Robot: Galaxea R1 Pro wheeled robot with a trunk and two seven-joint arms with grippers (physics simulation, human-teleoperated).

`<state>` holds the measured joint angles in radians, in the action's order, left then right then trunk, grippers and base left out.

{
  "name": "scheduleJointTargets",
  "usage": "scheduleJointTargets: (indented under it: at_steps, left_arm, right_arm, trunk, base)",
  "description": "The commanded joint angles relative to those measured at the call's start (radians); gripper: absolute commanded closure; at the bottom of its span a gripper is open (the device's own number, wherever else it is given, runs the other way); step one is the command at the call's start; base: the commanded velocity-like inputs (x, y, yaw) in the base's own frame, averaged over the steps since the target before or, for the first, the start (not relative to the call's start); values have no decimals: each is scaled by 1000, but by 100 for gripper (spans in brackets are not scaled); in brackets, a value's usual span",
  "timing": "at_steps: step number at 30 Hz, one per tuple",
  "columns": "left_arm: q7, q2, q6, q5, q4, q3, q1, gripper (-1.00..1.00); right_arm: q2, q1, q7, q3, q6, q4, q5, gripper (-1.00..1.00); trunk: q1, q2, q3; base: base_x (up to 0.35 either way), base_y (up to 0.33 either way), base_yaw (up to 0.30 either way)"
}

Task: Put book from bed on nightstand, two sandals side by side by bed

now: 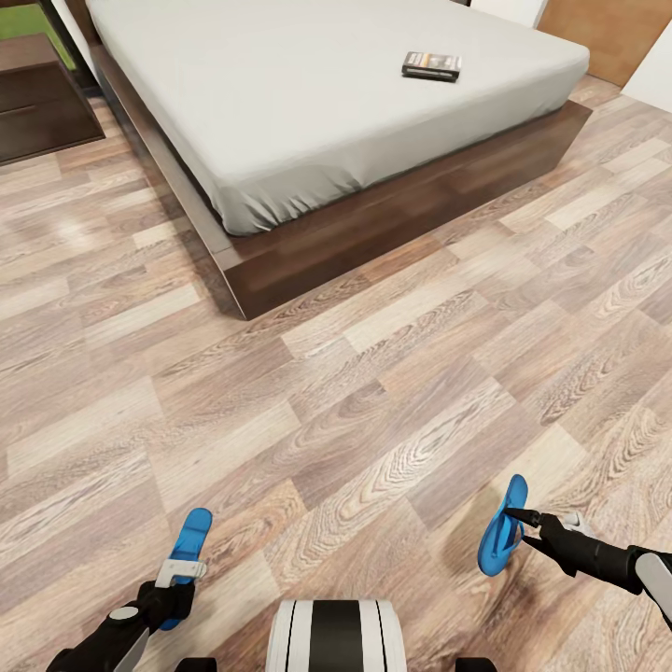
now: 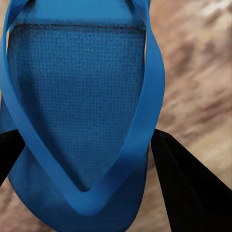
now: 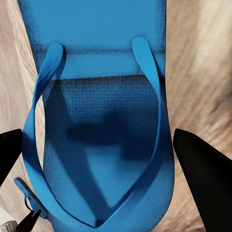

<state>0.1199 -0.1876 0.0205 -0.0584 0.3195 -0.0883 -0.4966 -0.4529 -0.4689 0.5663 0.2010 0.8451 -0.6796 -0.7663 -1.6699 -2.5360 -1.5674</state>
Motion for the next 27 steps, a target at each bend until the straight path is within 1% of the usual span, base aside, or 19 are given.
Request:
scheduleJointTargets:
  at_steps: [1,4,6,16,27]
  left_arm:
    - [0,-1,2,-3,0,-8,0,100]
    - [0,-1,2,-3,0,-8,0,100]
    - [0,-1,2,-3,0,-8,0,100]
    - [0,-1,2,-3,0,-8,0,100]
    - [0,-1,1,-3,0,-9,0,100]
  right_arm:
    - [0,0,3,3,6,0,1,100]
    - [0,0,3,3,6,0,1,100]
    - [0,0,3,3,6,0,1,100]
    - [0,0,3,3,6,0,1,100]
    - [-1,0,3,3,6,0,1,100]
  trunk:
    - [0,0,-1]
    - [0,0,-1]
    - [1,0,7]
    - [1,0,7]
    - [6,3,50]
  base:
    - [0,0,0]
    - [0,0,0]
    - [0,0,0]
    - [0,0,0]
    - [0,0,0]
